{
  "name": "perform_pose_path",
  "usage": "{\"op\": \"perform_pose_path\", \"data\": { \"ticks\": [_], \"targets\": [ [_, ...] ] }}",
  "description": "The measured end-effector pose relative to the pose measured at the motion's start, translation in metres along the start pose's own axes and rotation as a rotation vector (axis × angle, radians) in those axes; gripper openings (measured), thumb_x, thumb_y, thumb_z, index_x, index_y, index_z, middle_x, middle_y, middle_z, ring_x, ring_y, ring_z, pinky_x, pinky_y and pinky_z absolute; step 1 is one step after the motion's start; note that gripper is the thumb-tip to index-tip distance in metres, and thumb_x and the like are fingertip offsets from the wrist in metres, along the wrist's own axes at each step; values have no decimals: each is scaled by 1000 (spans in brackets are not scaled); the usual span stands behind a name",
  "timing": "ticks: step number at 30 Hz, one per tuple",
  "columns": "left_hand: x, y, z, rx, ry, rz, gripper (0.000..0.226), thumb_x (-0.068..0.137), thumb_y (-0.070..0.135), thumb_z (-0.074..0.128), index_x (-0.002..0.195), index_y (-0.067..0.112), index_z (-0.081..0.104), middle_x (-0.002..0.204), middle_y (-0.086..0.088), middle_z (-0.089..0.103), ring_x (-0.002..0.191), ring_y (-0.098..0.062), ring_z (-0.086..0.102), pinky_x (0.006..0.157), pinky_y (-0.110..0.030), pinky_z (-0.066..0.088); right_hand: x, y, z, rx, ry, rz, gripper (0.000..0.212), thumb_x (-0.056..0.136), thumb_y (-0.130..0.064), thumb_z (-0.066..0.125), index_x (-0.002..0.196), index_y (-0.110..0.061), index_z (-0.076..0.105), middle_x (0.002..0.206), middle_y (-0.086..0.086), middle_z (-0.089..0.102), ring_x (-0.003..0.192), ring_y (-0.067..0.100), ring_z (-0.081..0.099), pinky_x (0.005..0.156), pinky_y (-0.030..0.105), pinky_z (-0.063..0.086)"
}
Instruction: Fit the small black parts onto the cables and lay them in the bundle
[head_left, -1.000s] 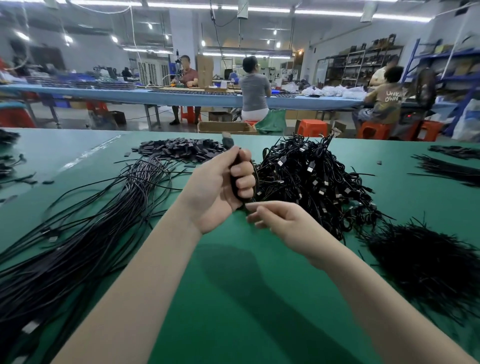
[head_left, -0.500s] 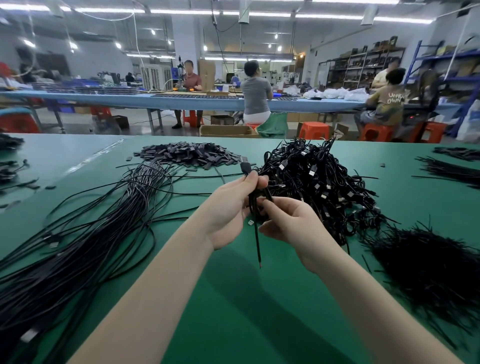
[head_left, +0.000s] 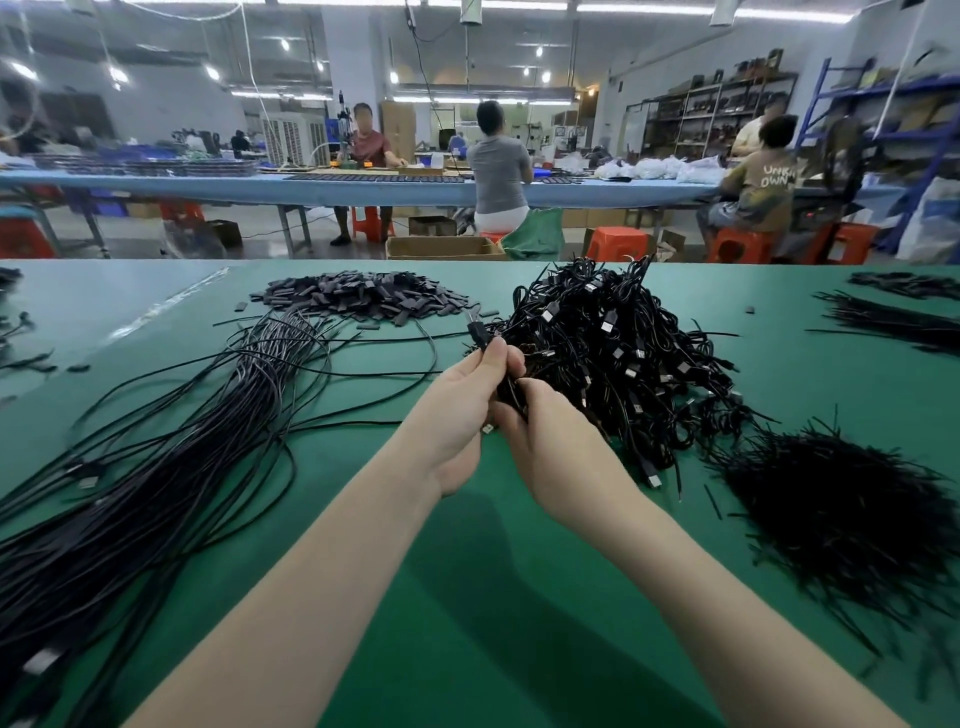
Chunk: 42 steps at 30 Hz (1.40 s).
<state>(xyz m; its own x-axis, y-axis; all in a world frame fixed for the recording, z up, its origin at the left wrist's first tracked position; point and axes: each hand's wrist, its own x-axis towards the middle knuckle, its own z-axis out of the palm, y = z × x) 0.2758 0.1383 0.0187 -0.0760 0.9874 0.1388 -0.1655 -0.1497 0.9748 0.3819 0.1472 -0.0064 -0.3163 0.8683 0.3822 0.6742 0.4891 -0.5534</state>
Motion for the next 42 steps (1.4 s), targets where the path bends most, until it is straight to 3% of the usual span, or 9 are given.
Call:
{"op": "perform_pose_path", "data": {
  "ticks": [4, 9, 12, 14, 20, 26, 30, 35, 42],
  "targets": [
    [-2, -17, 9, -36, 115, 17, 33, 102, 33, 42, 76, 22, 59, 76, 11, 57, 69, -4, 49, 65, -18, 38, -5, 9, 13, -421, 100, -2, 32, 102, -42, 22, 106, -16, 41, 105, 3, 58, 87, 31, 64, 57, 35, 30],
    [-10, -36, -3, 415, 145, -13, 27, 101, 28, 44, 90, 18, 66, 98, -1, 68, 93, -24, 65, 75, -33, 45, 1, 33, 16, -293, -170, 189, 25, 102, -34, 26, 95, -16, 43, 102, 10, 63, 92, 35, 61, 69, 38, 40],
    [-23, -56, -23, 1298, 287, 582, 11, 93, 14, 54, 103, 10, 56, 121, -10, 60, 102, -29, 63, 83, -38, 50, -1, 46, 6, -164, -411, 131, 32, 103, -36, 27, 81, -17, 39, 82, 5, 55, 73, 25, 54, 67, 34, 40],
    [-28, -64, -30, 1649, 183, 945, 30, 86, 10, 49, 114, 15, 58, 126, -8, 62, 114, -27, 61, 89, -35, 48, -6, 47, -1, -43, -546, 56, 33, 103, -32, 29, 74, -20, 38, 72, -2, 48, 60, 13, 43, 57, 25, 37],
    [-41, -59, -33, 1956, -181, 1009, 7, 73, 22, 70, 79, 21, 66, 64, 6, 54, 52, -14, 54, 52, -26, 43, -25, 43, -17, -174, -691, -116, 31, 104, -32, 28, 76, -23, 37, 72, -4, 47, 60, 11, 42, 53, 21, 35],
    [-52, -71, -5, 2030, -249, 766, 16, 50, 18, 71, 59, 21, 58, 51, 6, 52, 38, -12, 48, 43, -21, 31, -36, 54, -24, -985, -364, -530, 14, 101, -22, 31, 101, -15, 44, 100, 2, 63, 88, 26, 63, 70, 35, 26],
    [-42, -81, -18, 1821, -82, 425, 4, 95, 22, 44, 94, 19, 45, 91, 2, 63, 70, -21, 61, 58, -28, 26, -13, 75, -78, -1068, -280, -186, 37, 93, -53, 46, 115, -22, 50, 110, 0, 61, 103, 22, 59, 85, 37, 37],
    [-36, -95, -41, 1508, 97, 347, 24, 104, 32, 24, 87, 19, 33, 79, 2, 55, 62, -27, 52, 52, -32, 22, -6, 142, -156, -1193, -238, 377, 41, 90, -59, 51, 76, -20, 51, 80, -4, 53, 77, 20, 51, 70, 29, 38],
    [-28, -100, -46, 1263, -43, 285, 31, 103, 35, 28, 81, 14, 37, 69, 0, 52, 60, -22, 48, 54, -33, 32, -18, 170, -166, -827, -183, 377, 27, 88, -50, 61, 91, -26, 74, 82, -3, 68, 73, 20, 63, 57, 27, 48]
  ]
}}
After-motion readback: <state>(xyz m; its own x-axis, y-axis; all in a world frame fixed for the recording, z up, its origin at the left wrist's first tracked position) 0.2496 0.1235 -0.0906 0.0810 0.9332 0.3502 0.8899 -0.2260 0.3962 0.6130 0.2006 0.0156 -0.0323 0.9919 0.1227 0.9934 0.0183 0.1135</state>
